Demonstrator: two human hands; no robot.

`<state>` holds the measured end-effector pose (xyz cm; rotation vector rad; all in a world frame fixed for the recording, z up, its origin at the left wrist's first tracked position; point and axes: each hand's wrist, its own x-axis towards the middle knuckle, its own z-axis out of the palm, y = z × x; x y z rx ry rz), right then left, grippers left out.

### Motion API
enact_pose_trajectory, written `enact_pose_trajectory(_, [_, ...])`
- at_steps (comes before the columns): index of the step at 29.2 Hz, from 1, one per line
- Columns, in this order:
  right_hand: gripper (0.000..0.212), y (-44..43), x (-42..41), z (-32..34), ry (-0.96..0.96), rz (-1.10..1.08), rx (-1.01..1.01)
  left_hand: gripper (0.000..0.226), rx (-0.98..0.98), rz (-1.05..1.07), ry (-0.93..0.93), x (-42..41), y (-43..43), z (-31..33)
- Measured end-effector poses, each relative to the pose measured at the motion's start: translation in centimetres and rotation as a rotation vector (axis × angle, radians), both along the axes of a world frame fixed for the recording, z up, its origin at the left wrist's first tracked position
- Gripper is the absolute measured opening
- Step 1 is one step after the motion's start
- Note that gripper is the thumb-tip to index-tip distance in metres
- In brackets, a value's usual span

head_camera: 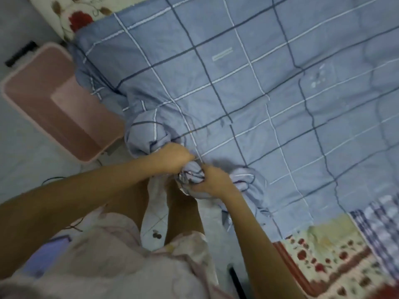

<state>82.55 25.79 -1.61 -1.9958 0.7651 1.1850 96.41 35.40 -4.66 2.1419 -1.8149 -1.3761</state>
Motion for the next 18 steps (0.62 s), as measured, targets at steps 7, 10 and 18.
enact_pose_trajectory(7, [0.078,0.9,-10.4,1.3,0.188,0.22,-0.119,0.078,-0.202,-0.001,0.185,-2.6,4.2,9.2])
enact_pose_trajectory(10, [0.061,2.1,-13.8,2.9,0.155,0.222,-0.318,0.052,-0.256,-0.13,0.045,-3.3,5.0,12.9])
enact_pose_trajectory(18, [0.043,-0.8,-15.6,10.4,-0.101,-0.345,-0.199,0.033,-0.04,-0.114,-0.184,1.0,4.2,17.1])
